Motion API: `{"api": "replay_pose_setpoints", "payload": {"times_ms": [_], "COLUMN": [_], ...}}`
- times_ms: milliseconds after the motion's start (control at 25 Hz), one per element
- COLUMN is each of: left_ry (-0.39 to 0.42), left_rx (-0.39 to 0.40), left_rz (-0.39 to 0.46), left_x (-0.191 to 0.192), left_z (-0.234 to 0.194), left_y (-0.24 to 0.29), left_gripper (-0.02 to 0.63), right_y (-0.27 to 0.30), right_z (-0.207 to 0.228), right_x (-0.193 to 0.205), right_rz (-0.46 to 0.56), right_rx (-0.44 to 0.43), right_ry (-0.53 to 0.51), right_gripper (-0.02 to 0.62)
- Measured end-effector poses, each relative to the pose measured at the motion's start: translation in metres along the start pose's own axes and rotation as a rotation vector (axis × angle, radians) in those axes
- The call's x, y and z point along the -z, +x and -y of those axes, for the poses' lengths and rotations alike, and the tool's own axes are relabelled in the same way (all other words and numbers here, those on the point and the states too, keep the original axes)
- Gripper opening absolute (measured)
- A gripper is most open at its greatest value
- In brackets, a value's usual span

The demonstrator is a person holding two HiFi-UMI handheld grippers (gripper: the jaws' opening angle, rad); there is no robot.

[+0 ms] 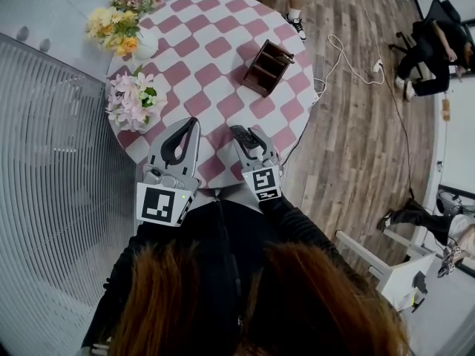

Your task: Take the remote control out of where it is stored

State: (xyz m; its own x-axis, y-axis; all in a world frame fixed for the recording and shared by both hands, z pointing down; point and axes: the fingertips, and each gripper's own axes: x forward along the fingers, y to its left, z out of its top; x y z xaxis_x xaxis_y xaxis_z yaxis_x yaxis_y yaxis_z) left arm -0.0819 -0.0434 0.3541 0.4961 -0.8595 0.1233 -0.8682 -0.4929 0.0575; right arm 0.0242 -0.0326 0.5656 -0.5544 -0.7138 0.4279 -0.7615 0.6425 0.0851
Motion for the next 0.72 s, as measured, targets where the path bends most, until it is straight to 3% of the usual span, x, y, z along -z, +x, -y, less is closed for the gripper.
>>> {"api": "replay_pose_setpoints", "payload": {"times_ms": [360, 720], "left_ry": [-0.001, -0.007], "left_rx": [0.005, -0.006], "left_rz": [-0.006, -0.011], "left_x": [0.003, 0.005], "left_z": [0.002, -0.005], "left_y": [0.000, 0.000], "left_gripper": [0.009, 0.009], "right_y": [0.002, -0.011], "right_z": [-0.008, -0.018], "right_x": [0.017, 0.038], "right_rz": [-0.041, -0.098], "right_rx": [-0.025, -0.081], "right_ry": [-0.003, 0.059], "right_gripper": [0.181, 0.176]}}
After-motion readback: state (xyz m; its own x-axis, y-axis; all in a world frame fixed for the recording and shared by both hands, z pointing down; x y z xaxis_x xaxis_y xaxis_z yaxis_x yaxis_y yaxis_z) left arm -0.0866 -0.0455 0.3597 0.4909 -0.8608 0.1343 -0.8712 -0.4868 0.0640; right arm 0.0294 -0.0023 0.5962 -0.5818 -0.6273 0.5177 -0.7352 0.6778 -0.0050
